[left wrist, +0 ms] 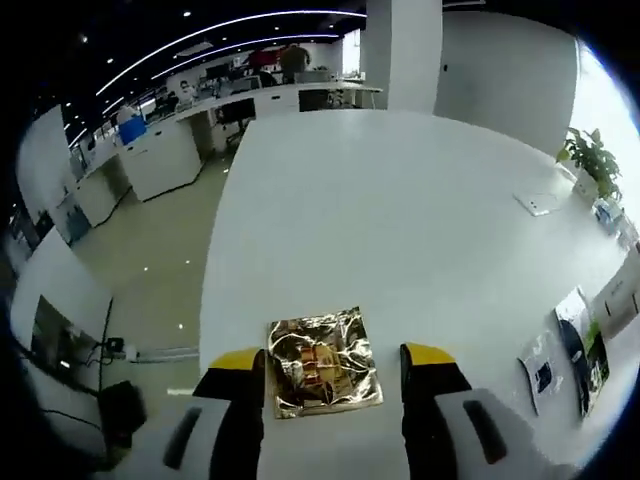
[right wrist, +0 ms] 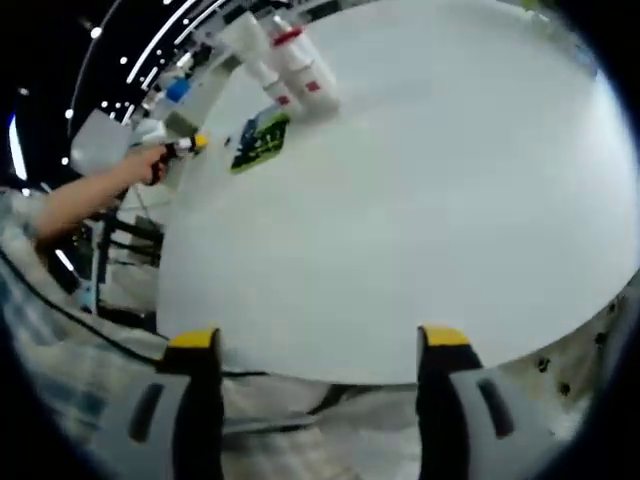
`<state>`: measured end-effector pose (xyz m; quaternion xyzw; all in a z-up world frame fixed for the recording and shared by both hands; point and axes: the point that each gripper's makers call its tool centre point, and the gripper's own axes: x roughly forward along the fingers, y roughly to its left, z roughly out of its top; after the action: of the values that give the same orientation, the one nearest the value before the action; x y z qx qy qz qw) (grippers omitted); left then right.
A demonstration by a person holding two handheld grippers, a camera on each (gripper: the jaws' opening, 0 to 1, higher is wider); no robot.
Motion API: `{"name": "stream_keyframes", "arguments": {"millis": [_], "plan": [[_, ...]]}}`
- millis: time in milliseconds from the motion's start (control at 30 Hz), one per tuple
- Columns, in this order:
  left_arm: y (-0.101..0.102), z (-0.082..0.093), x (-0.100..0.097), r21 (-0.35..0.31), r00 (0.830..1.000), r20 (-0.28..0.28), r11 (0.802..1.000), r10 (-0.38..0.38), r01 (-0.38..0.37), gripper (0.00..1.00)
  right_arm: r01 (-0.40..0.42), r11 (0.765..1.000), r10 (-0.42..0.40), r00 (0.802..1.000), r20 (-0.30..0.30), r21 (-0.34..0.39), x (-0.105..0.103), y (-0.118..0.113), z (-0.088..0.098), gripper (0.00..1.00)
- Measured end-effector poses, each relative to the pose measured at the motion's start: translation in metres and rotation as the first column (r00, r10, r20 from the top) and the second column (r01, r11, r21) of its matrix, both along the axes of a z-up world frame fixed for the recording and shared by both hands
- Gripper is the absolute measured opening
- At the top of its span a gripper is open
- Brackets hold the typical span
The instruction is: Arrange the skincare products in the storage area until every visible bottle or jar stands upright without overlapping.
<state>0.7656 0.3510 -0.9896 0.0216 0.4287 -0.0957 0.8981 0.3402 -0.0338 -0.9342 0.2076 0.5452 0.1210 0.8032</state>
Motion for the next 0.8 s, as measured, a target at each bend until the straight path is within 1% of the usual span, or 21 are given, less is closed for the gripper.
{"name": "stream_keyframes", "arguments": {"millis": [33, 67, 167, 200, 267, 333, 367, 400, 433, 467, 567, 600, 633, 700, 733, 800], "plan": [[0.000, -0.001, -0.003, 0.018, 1.000, -0.006, 1.000, 0.010, -0.010, 0.44, 0.001, 1.000, -0.001, 1.000, 0.004, -0.001, 0.001, 0.000, 0.000, 0.78], [-0.004, -0.001, 0.001, 0.021, 0.999, 0.020, 0.999, -0.029, 0.028, 0.41, -0.001, 1.000, 0.001, 1.000, 0.007, -0.002, 0.001, 0.000, 0.000, 0.78], [-0.006, -0.007, 0.000, -0.002, 1.000, 0.005, 1.000, -0.002, 0.002, 0.41, -0.004, 1.000, 0.004, 1.000, 0.005, 0.003, -0.001, 0.001, -0.002, 0.78], [-0.005, 0.002, -0.007, -0.003, 1.000, 0.018, 1.000, -0.019, 0.019, 0.41, -0.007, 1.000, 0.007, 1.000, 0.002, 0.007, -0.002, 0.003, -0.003, 0.78], [-0.007, 0.004, -0.013, -0.009, 1.000, 0.008, 1.000, -0.017, 0.018, 0.41, -0.030, 0.999, 0.030, 1.000, 0.001, 0.011, -0.004, 0.005, -0.003, 0.78], [-0.010, 0.015, -0.028, 0.014, 0.999, 0.024, 1.000, -0.022, 0.022, 0.41, -0.046, 0.999, 0.045, 0.999, 0.008, 0.012, -0.004, 0.005, -0.002, 0.78], [-0.011, 0.021, -0.037, 0.010, 1.000, 0.025, 1.000, -0.014, 0.014, 0.41, -0.052, 0.999, 0.052, 0.999, 0.016, 0.015, -0.003, 0.004, -0.001, 0.78], [-0.012, 0.026, -0.041, 0.000, 0.999, 0.034, 1.000, -0.007, 0.007, 0.41, -0.055, 0.998, 0.055, 0.998, 0.019, 0.015, -0.002, 0.003, -0.001, 0.78], [-0.015, 0.031, -0.050, -0.022, 1.000, 0.029, 1.000, 0.004, -0.004, 0.41, -0.061, 0.998, 0.061, 0.998, 0.025, 0.017, -0.001, 0.004, -0.001, 0.78], [-0.016, 0.034, -0.053, -0.038, 1.000, 0.026, 0.999, 0.013, -0.012, 0.41, -0.075, 0.997, 0.074, 0.997, 0.031, 0.023, 0.002, 0.003, -0.003, 0.78], [-0.021, 0.049, -0.072, -0.069, 0.999, 0.041, 0.997, 0.025, -0.022, 0.41, -0.120, 0.992, 0.119, 0.992, 0.040, 0.031, 0.007, 0.002, -0.008, 0.78], [-0.021, 0.049, -0.076, -0.080, 0.999, 0.036, 0.996, 0.030, -0.027, 0.41, -0.139, 0.990, 0.138, 0.989, 0.053, 0.032, 0.011, 0.001, -0.008, 0.78], [-0.024, 0.053, -0.087, -0.084, 0.999, 0.038, 0.996, 0.033, -0.030, 0.41, -0.155, 0.987, 0.153, 0.986, 0.071, 0.030, 0.017, 0.000, -0.007, 0.78], [-0.028, 0.059, -0.101, -0.092, 0.998, 0.042, 0.995, 0.039, -0.035, 0.41, -0.157, 0.987, 0.152, 0.984, 0.096, 0.038, 0.027, -0.003, -0.004, 0.78], [-0.032, 0.062, -0.113, -0.097, 0.998, 0.042, 0.994, 0.045, -0.041, 0.41, -0.153, 0.987, 0.146, 0.982, 0.121, 0.052, 0.035, -0.004, 0.001, 0.78], [-0.039, 0.068, -0.130, -0.109, 0.998, 0.041, 0.993, 0.055, -0.050, 0.41, -0.160, 0.985, 0.151, 0.980, 0.134, 0.062, 0.041, -0.005, 0.004, 0.78]]}}
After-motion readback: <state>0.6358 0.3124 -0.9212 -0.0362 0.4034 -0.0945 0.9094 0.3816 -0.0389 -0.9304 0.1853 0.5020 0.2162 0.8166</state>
